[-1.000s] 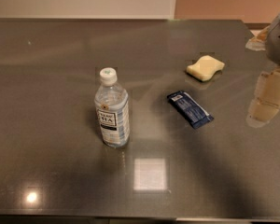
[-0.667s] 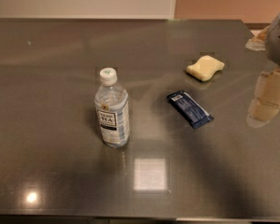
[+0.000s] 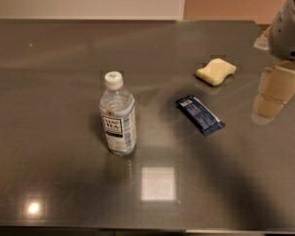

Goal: Move rxbar blueberry near blue plastic bottle

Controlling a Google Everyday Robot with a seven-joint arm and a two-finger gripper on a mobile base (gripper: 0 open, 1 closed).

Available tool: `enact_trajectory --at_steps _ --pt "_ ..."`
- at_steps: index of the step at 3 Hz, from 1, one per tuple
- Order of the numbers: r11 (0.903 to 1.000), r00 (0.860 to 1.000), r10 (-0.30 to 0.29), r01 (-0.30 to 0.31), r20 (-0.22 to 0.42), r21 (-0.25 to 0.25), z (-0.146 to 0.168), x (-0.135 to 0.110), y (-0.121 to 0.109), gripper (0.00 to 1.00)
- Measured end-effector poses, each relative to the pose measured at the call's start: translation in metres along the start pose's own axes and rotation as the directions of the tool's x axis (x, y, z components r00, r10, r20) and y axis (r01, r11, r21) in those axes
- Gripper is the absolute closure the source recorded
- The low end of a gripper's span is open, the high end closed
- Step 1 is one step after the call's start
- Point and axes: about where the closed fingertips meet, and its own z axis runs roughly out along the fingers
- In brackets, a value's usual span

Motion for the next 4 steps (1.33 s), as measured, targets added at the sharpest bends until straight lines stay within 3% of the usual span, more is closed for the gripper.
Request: enact_trajectory --at_steps 1,2,3,4 --pt "0.999 0.999 0.043 -0.043 0.007 -0.009 0.014 -0.007 -0.01 0.0" --pt "0.9844 0.984 0.176 -0.176 0.029 -0.01 0.037 -0.021 -0.022 0.0" --pt "0.963 0.963 0.269 -0.269 0.032 -0.017 0.068 -0.04 -0.025 0.0" --pt "0.9462 0.946 0.323 -0.322 0.012 -0.03 0.094 -0.052 -0.023 0.0"
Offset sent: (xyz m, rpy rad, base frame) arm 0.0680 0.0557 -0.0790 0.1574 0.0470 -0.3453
